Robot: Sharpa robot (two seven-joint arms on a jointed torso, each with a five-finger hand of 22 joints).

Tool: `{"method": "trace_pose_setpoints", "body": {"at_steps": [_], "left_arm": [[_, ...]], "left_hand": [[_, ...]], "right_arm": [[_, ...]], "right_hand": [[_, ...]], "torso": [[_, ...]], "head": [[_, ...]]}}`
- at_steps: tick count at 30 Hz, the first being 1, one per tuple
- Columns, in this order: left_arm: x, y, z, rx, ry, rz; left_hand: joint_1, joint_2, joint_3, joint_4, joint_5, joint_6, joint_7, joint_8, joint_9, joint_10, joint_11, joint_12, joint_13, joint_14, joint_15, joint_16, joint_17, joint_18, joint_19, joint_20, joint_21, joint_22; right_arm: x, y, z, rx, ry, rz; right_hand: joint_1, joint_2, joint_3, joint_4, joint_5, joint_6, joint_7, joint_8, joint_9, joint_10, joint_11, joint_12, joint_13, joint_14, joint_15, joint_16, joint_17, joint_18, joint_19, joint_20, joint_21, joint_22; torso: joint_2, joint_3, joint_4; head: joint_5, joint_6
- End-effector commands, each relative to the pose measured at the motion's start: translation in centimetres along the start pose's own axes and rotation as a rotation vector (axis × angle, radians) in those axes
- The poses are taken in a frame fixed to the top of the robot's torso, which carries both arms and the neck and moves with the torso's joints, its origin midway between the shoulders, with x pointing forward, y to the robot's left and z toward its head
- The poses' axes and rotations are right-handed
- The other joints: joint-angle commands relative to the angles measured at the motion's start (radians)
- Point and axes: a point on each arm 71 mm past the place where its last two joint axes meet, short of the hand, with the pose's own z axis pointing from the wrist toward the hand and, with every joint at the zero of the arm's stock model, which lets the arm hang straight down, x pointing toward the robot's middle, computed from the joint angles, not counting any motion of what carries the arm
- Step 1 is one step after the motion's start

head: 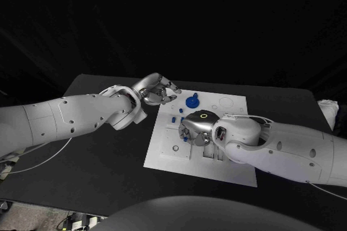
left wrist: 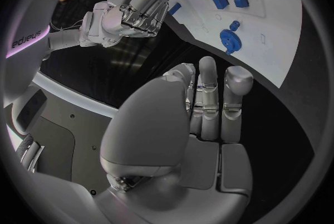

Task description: Assemble the parts on the task board

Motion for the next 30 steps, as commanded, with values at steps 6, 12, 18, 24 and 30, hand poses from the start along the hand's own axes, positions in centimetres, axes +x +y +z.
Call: {"method": "trace_pose_setpoints", "body": {"at_steps": [6, 12, 18, 24, 30], "left_arm": [[0.2, -0.06, 0.06, -0.004, 0.016, -0.005], [0.24, -0.02, 0.06, -0.008, 0.019, -0.006], [0.3, 0.04, 0.02, -0.011, 0.023, -0.007], [0.34, 0.14, -0.02, -0.015, 0.027, -0.009], [0.53, 0.3, -0.11, -0.02, 0.032, -0.012]], "left_hand": [[0.01, 0.002, 0.008, 0.001, 0.007, -0.006, 0.005, -0.003, -0.002, -0.004, 0.005, -0.004, 0.0, -0.003, 0.004, -0.005, -0.001, 0.017, -0.007, 0.005, -0.007, 0.095], [0.011, 0.002, 0.008, 0.001, 0.009, -0.008, 0.006, -0.003, -0.002, -0.005, 0.006, -0.005, 0.0, -0.004, 0.005, -0.005, -0.002, 0.018, -0.008, 0.005, -0.011, 0.095], [0.012, 0.002, 0.009, 0.001, 0.009, -0.008, 0.006, -0.004, -0.002, -0.006, 0.006, -0.005, 0.0, -0.004, 0.005, -0.006, -0.002, 0.018, -0.009, 0.005, -0.013, 0.094], [0.012, 0.002, 0.009, 0.001, 0.01, -0.009, 0.006, -0.004, -0.003, -0.006, 0.007, -0.005, 0.0, -0.005, 0.005, -0.006, -0.002, 0.019, -0.01, 0.006, -0.014, 0.094], [0.012, 0.002, 0.009, 0.001, 0.01, -0.009, 0.006, -0.004, -0.003, -0.006, 0.007, -0.005, 0.0, -0.005, 0.005, -0.006, -0.002, 0.019, -0.01, 0.006, -0.014, 0.094]], "right_arm": [[0.2, -0.09, -0.06, 0.006, 0.013, -0.024], [0.29, -0.17, -0.07, 0.01, 0.02, -0.026], [0.34, -0.22, -0.03, 0.013, 0.02, -0.03], [0.36, -0.26, -0.04, 0.016, 0.022, -0.033], [0.39, -0.27, -0.04, 0.016, 0.025, -0.033]], "right_hand": [[-0.007, 0.0, 0.002, -0.007, -0.004, 0.006, 0.002, -0.004, 0.001, 0.007, -0.002, -0.003, 0.001, -0.004, -0.002, -0.007, -0.001, 0.012, -0.007, -0.003, -0.005, 0.156], [-0.006, 0.0, 0.003, -0.008, -0.004, 0.006, 0.002, -0.006, 0.001, 0.007, -0.002, -0.003, 0.001, -0.005, -0.002, -0.008, -0.004, 0.012, -0.007, -0.003, -0.007, 0.155], [-0.005, -0.001, 0.004, -0.01, -0.005, 0.006, 0.003, -0.008, 0.0, 0.006, -0.001, -0.005, 0.0, -0.006, -0.002, -0.009, -0.006, 0.012, -0.009, -0.003, -0.01, 0.154], [-0.005, -0.002, 0.004, -0.011, -0.006, 0.006, 0.003, -0.01, 0.0, 0.004, -0.001, -0.006, -0.001, -0.008, -0.001, -0.011, -0.009, 0.013, -0.011, -0.003, -0.013, 0.153], [-0.006, -0.003, 0.005, -0.012, -0.007, 0.003, 0.005, -0.015, -0.001, 0.0, 0.002, -0.01, -0.002, -0.01, 0.0, -0.013, -0.013, 0.014, -0.013, -0.003, -0.016, 0.152]], "torso": [[0.0, -0.0003, -0.0003], [0.0, 0.0001, -0.0003], [0.0, -0.0001, 0.0005], [0.0, -0.0002, 0.0002], [-0.001, -0.0001, -0.0001]], "head": [[-0.001, 0.0], [0.001, 0.0], [0.003, 0.0], [0.006, 0.0], [0.005, 0.0]]}}
